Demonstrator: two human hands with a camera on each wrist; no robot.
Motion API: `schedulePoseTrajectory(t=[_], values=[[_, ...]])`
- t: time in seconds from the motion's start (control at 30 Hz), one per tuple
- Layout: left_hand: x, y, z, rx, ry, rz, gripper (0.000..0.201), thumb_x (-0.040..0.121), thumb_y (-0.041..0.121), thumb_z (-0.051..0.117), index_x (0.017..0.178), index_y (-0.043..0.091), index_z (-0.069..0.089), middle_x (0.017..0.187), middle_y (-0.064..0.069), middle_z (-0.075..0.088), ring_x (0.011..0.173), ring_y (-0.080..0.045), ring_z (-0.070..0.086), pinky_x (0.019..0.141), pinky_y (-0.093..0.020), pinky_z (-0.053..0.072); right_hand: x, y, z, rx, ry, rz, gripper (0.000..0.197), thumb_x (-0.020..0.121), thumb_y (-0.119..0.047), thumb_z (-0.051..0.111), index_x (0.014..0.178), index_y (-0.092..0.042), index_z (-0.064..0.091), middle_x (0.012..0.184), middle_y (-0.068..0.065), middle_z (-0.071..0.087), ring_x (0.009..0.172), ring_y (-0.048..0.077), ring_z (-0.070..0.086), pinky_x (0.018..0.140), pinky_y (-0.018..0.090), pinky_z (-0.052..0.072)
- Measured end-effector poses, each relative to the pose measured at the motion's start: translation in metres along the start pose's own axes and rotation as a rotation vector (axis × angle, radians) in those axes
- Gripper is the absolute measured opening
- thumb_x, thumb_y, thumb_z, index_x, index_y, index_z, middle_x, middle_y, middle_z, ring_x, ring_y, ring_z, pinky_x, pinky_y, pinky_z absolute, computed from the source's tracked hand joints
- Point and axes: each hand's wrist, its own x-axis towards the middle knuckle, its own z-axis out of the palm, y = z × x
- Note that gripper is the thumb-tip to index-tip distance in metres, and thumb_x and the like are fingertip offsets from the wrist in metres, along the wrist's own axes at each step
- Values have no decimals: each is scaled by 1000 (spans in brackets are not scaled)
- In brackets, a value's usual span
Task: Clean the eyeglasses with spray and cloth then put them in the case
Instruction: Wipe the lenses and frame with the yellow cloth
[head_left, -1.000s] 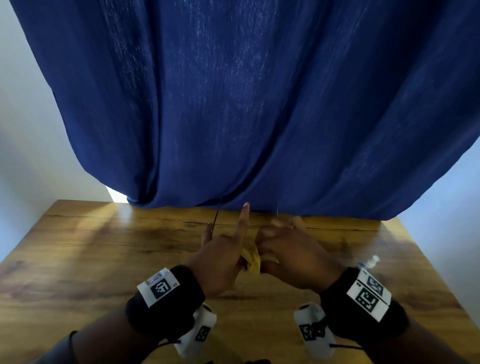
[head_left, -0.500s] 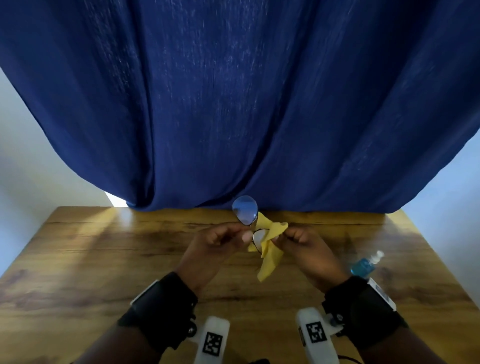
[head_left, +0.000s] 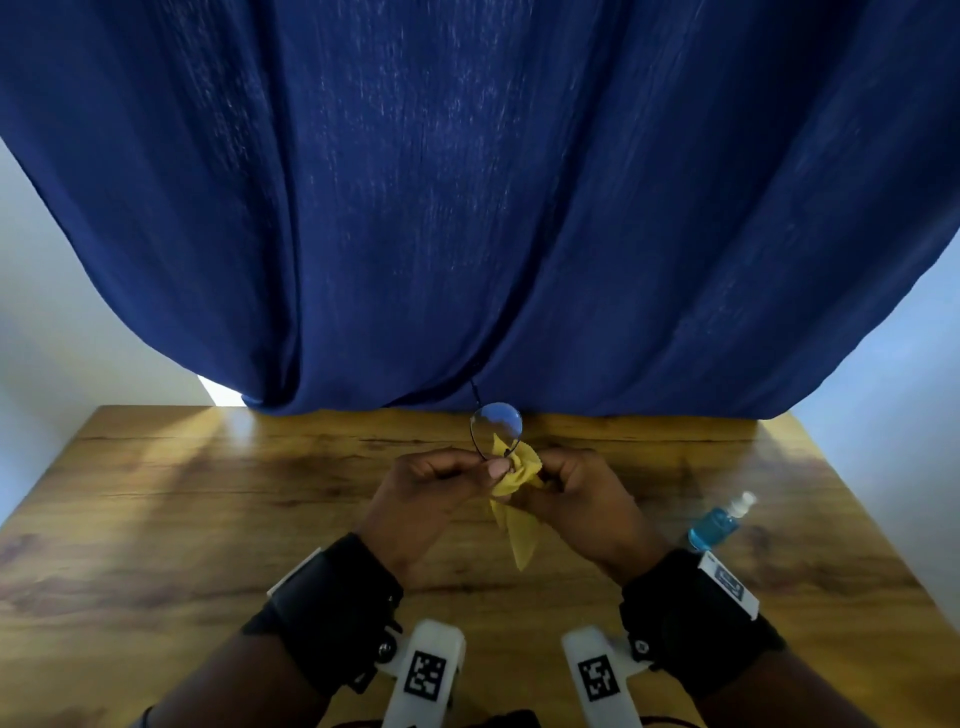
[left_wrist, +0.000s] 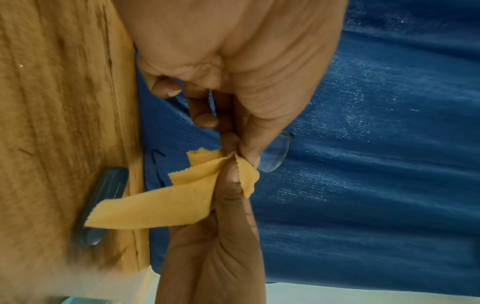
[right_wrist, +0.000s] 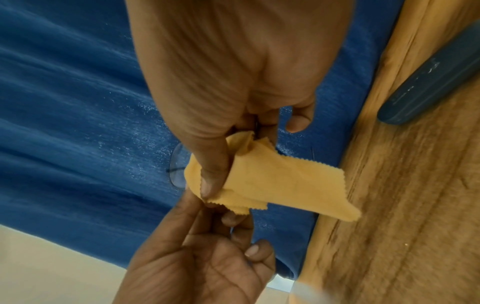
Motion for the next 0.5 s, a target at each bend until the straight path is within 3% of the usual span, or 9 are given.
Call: schedulePoseTrajectory(t=[0.1, 0.23, 0.33, 0.37, 0.43, 0.5], values=[[0, 2, -6, -85, 12, 14, 25, 90, 18, 70, 109, 3, 78, 112, -7, 79, 112, -16, 73, 93, -24, 56, 1, -2, -3, 48, -4, 48, 16, 97, -19, 68, 106, -14, 80, 99, 7, 80, 100, 28, 74, 93, 47, 57], [3, 7, -7, -229, 73, 20, 23, 91, 12, 67, 110, 0, 76, 110, -9, 80, 104, -13, 75, 74, -13, 55, -1, -5, -6, 115, 8, 43, 15, 95, -13, 70, 107, -13, 79, 101, 8, 80, 99, 25, 75, 93, 45, 58], [6, 6, -5, -291, 97, 11, 30, 84, 19, 72, 108, 1, 77, 110, -12, 79, 107, -18, 74, 85, -25, 58, -3, -6, -1, 43, 37, 10, 20, 85, -12, 81, 104, -18, 77, 101, 3, 79, 97, 24, 75, 89, 46, 61], [6, 7, -3, -294, 92, 2, 31, 83, 21, 72, 107, 2, 77, 109, -11, 80, 104, -17, 75, 83, -24, 58, -4, -5, 1, 25, 35, 12, 22, 82, -12, 84, 102, -21, 77, 99, 1, 79, 94, 21, 75, 87, 44, 62], [5, 6, 5, -260, 84, -17, 28, 86, 19, 69, 107, 4, 78, 104, -7, 81, 92, -5, 75, 66, -11, 54, -3, -7, 4, 57, 36, 0, 23, 79, -10, 86, 95, -23, 75, 94, -4, 79, 87, 12, 75, 79, 31, 62], [5, 2, 10, -254, 71, -35, 25, 89, 16, 67, 108, 2, 77, 101, -5, 81, 84, 1, 74, 58, -6, 49, -2, -6, 4, 100, 52, -32, 20, 79, -7, 86, 87, -23, 76, 85, -5, 79, 79, 6, 73, 70, 21, 57]])
